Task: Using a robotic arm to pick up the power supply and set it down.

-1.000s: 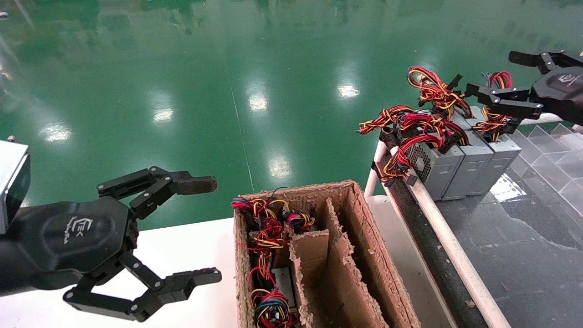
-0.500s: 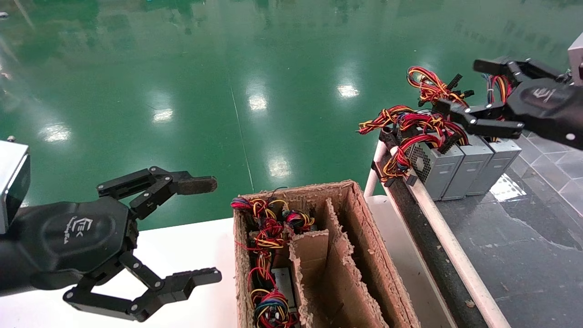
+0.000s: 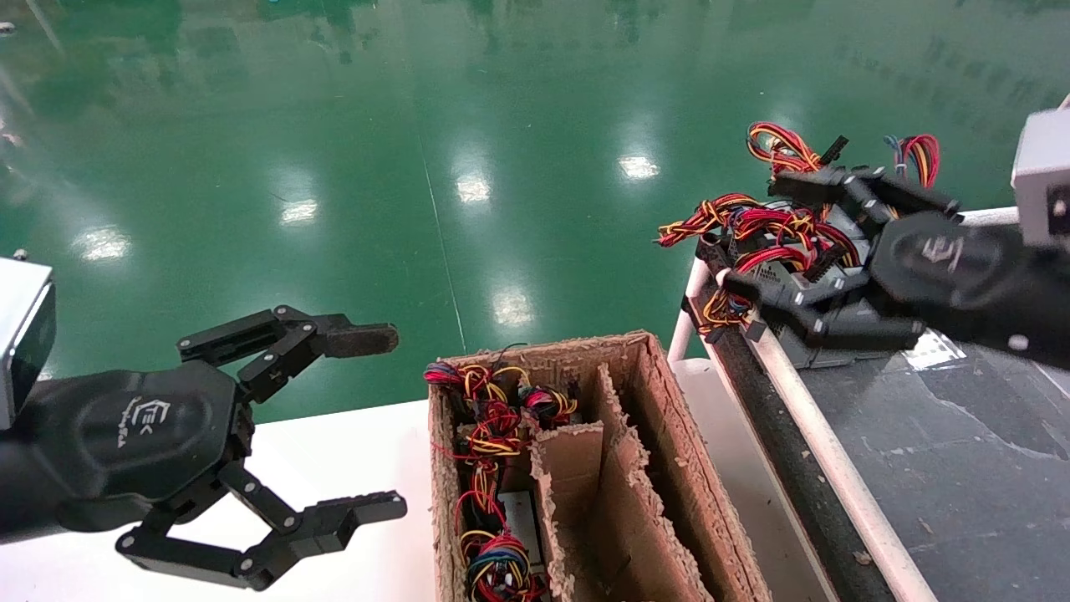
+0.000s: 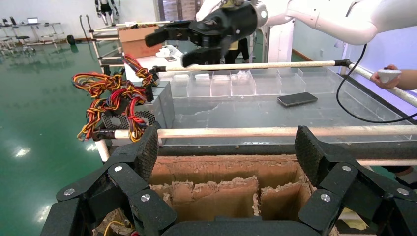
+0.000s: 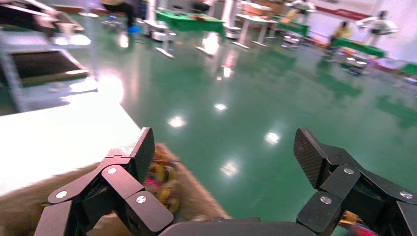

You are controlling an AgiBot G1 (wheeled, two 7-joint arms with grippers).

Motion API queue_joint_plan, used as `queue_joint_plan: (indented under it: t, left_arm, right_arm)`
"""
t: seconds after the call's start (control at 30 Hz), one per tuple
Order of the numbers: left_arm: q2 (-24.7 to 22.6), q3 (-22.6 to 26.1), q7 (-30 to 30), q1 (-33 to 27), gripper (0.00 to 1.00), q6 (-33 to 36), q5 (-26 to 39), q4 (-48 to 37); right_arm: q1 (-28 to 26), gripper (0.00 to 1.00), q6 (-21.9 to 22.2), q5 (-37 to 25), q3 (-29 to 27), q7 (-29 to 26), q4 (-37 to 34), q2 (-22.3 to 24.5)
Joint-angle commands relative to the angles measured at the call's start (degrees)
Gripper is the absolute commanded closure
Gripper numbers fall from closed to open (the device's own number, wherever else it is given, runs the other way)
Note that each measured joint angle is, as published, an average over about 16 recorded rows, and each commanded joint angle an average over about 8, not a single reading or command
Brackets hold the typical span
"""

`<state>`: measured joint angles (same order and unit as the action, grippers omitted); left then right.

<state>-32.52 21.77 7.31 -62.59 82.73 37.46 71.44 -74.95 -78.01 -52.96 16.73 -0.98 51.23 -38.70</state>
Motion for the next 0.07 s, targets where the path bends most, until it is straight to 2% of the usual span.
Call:
queue_joint_plan:
  t: [0.03,0.07]
  left_arm:
    - [0.00,0.00,0.00,0.00,0.00,0.00,0.00,0.00]
    - [0.00,0.00,0.00,0.00,0.00,0.00,0.00,0.00]
  right_arm:
    - [2.51,0.00,-1.44,2.08,-0.13,-1.83,4.19,0.69]
    - [2.85,0.00,-1.64,2.37,-0.15,-2.08,4.76,0.78]
